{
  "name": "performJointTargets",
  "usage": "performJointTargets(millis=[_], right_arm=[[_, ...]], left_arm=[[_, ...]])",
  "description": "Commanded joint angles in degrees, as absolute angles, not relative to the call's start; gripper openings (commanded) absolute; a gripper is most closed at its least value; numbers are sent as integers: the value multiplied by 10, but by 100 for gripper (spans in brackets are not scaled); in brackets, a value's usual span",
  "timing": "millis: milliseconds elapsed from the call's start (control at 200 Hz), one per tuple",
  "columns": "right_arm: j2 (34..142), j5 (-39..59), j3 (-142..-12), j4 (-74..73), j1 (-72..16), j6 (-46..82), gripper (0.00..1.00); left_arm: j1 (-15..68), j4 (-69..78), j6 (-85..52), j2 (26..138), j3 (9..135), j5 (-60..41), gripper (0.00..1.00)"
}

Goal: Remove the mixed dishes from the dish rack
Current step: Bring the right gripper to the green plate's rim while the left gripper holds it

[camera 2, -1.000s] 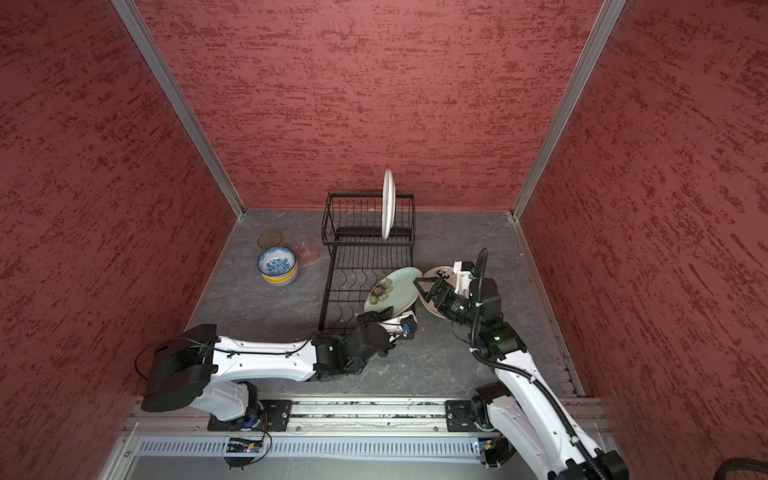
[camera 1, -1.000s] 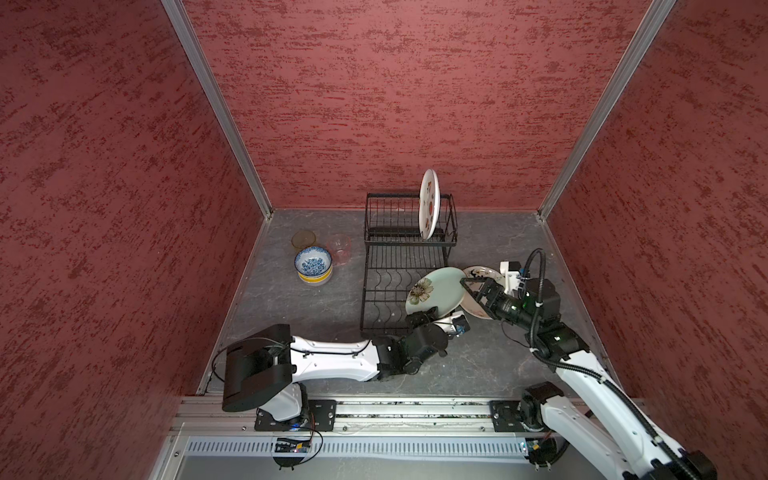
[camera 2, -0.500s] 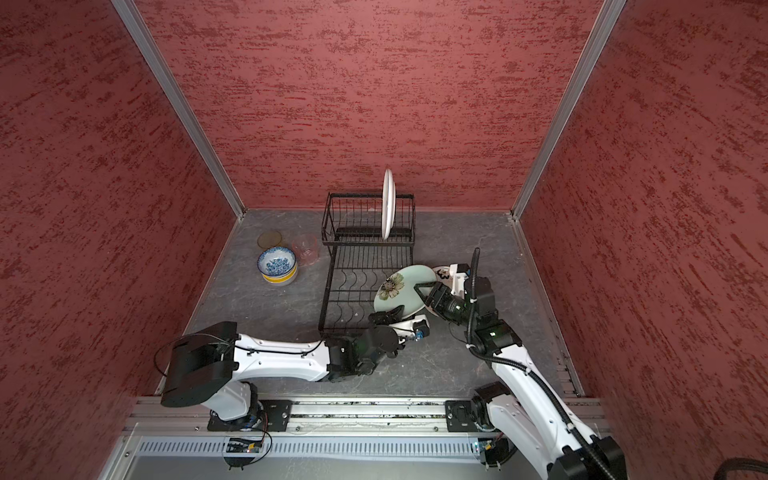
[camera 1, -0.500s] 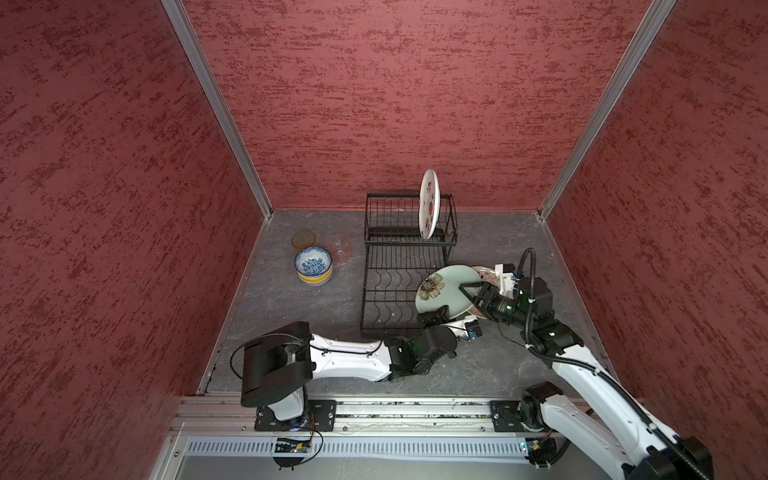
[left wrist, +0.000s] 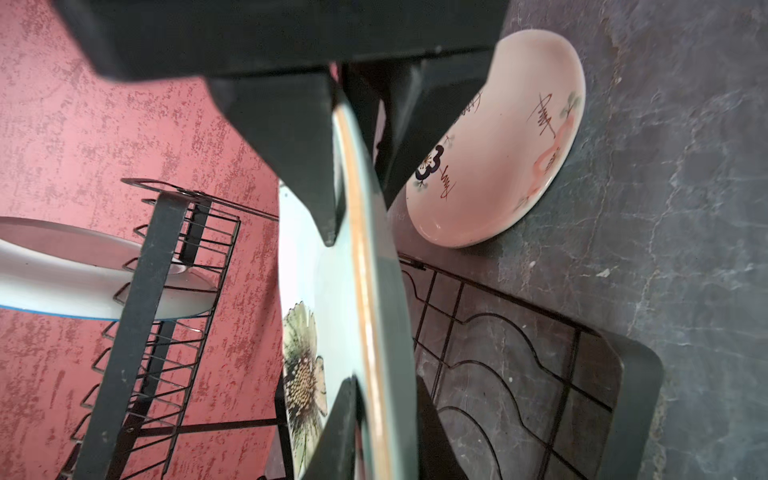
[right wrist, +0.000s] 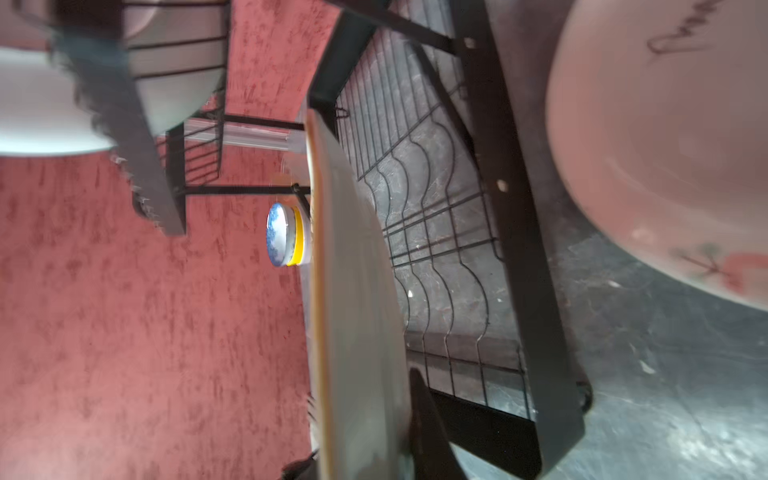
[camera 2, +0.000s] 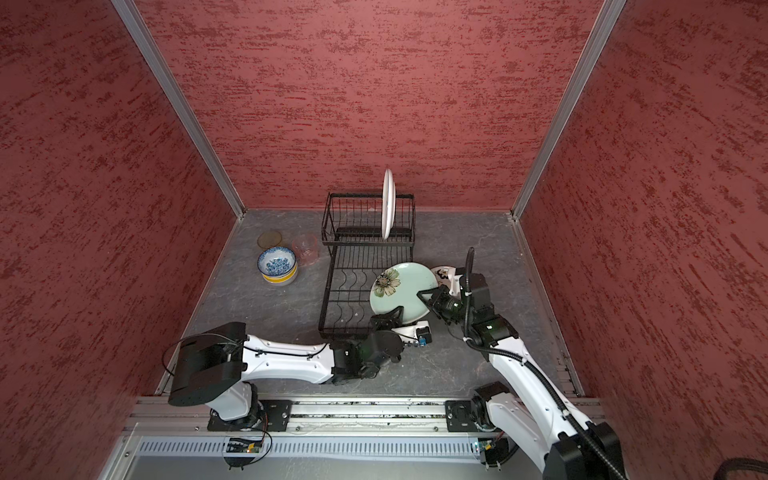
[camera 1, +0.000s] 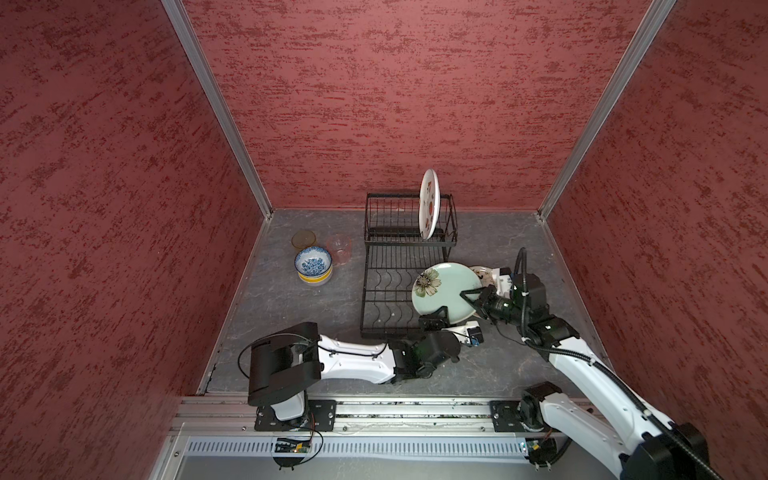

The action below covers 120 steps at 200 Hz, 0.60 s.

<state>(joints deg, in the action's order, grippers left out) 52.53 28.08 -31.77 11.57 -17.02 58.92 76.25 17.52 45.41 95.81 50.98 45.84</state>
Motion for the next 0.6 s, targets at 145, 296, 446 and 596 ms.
performJointTargets(millis=[145,296,446,596], right_arm=[[515,292,-331,56,-174,515,0],[514,278,-331,56,-174,518,0],[520,276,-329,44,-174,529,0],[525,267,-324,38,-174,536,0]], left_arm=[[754,263,396,946,531,455,0],[756,267,393,949,527,462,24],[758,259,370,957,525,463,28],[761,269,366,959,519,470,54]])
